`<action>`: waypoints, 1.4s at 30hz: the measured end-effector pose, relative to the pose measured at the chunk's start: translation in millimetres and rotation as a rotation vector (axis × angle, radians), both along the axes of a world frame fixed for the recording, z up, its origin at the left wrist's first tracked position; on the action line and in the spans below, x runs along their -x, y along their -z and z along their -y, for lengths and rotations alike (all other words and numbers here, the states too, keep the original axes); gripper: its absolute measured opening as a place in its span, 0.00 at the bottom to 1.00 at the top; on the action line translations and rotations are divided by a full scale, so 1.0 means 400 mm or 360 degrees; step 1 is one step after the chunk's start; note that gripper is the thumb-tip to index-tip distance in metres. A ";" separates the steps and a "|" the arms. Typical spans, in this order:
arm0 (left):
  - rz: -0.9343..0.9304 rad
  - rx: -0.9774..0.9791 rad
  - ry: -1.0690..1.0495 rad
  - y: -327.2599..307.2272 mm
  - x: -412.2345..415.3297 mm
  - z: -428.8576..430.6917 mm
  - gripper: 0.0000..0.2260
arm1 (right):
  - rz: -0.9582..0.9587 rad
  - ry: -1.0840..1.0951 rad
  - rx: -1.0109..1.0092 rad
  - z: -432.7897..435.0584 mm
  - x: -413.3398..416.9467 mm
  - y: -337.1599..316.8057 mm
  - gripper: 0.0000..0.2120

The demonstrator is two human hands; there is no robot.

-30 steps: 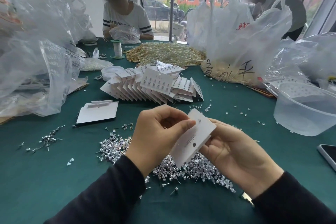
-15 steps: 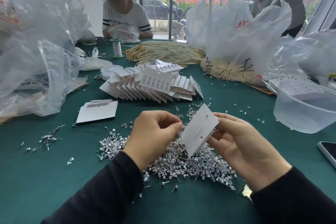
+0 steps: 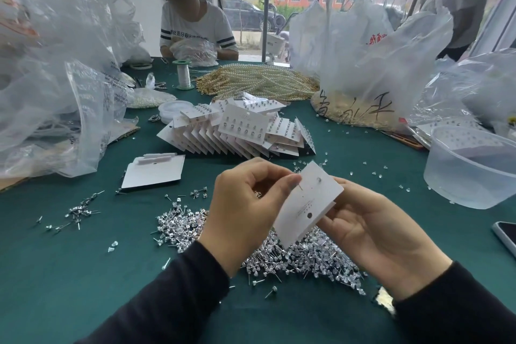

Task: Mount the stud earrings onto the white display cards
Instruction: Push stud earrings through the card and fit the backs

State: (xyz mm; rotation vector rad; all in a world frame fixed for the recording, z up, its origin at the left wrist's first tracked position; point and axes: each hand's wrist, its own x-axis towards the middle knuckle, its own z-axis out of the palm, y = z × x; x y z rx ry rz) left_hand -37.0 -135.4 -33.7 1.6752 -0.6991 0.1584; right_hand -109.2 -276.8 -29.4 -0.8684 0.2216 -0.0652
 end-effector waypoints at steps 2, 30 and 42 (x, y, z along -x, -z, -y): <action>0.0117 -0.0006 -0.0047 0.005 0.008 0.007 0.03 | 0.0040 -0.0099 -0.0103 -0.006 0.005 0.002 0.19; 0.0723 -0.0593 0.0086 0.009 0.029 0.003 0.24 | 0.0000 -0.0025 -0.0500 -0.013 -0.005 0.014 0.32; -0.0456 0.0090 -0.0081 0.006 -0.008 -0.011 0.10 | 0.0139 0.0625 0.1694 0.110 0.019 -0.048 0.05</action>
